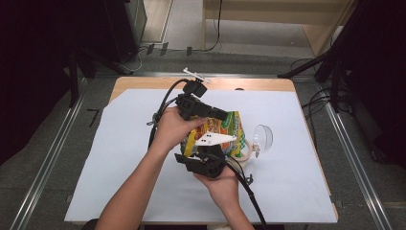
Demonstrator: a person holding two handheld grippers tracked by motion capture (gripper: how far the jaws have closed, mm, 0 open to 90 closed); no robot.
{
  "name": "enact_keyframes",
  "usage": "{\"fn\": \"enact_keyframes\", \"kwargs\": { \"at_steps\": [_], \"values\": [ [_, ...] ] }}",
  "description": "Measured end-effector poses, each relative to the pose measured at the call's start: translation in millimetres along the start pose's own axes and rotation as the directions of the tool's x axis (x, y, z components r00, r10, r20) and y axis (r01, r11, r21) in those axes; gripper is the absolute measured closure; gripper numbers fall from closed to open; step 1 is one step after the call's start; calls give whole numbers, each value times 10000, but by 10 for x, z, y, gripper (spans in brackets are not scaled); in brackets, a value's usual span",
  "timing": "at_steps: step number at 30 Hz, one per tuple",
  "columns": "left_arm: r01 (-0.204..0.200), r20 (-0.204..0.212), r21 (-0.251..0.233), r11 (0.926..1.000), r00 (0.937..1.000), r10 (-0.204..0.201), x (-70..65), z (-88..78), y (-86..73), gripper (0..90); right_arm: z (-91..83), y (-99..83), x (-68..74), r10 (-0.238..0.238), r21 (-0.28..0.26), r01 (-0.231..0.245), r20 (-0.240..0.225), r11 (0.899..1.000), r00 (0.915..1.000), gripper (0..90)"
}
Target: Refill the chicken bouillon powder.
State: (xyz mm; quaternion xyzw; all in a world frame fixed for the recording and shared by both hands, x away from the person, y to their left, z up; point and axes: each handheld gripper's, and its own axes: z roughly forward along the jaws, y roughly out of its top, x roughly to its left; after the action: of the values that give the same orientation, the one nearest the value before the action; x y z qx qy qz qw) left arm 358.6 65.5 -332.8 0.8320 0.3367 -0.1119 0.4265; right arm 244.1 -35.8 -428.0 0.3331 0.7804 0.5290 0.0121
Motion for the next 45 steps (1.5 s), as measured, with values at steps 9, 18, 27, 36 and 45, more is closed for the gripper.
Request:
{"fn": "enact_keyframes", "kwargs": {
  "at_steps": [9,18,27,36,45],
  "values": [
    [-19,6,-4,10000,10000,19,-14,1,-2,794,-5,-7,-4,-21,-5,21,6,10000,10000,700],
    [3,-24,-8,10000,10000,-3,-5,3,-1,794,-3,-5,-2,3,0,-3,-9,10000,10000,699],
    [-9,-9,3,10000,10000,9,-5,3,-2,794,-3,-6,-2,-15,-5,15,9,10000,10000,700],
    [2,-10,-15,10000,10000,-2,-7,9,-1,794,-13,-7,1,-48,38,48,73,10000,10000,700],
    [-6,-16,-12,10000,10000,6,-8,8,-2,794,-9,-9,-1,-35,13,35,46,10000,10000,700]
  ]
}}
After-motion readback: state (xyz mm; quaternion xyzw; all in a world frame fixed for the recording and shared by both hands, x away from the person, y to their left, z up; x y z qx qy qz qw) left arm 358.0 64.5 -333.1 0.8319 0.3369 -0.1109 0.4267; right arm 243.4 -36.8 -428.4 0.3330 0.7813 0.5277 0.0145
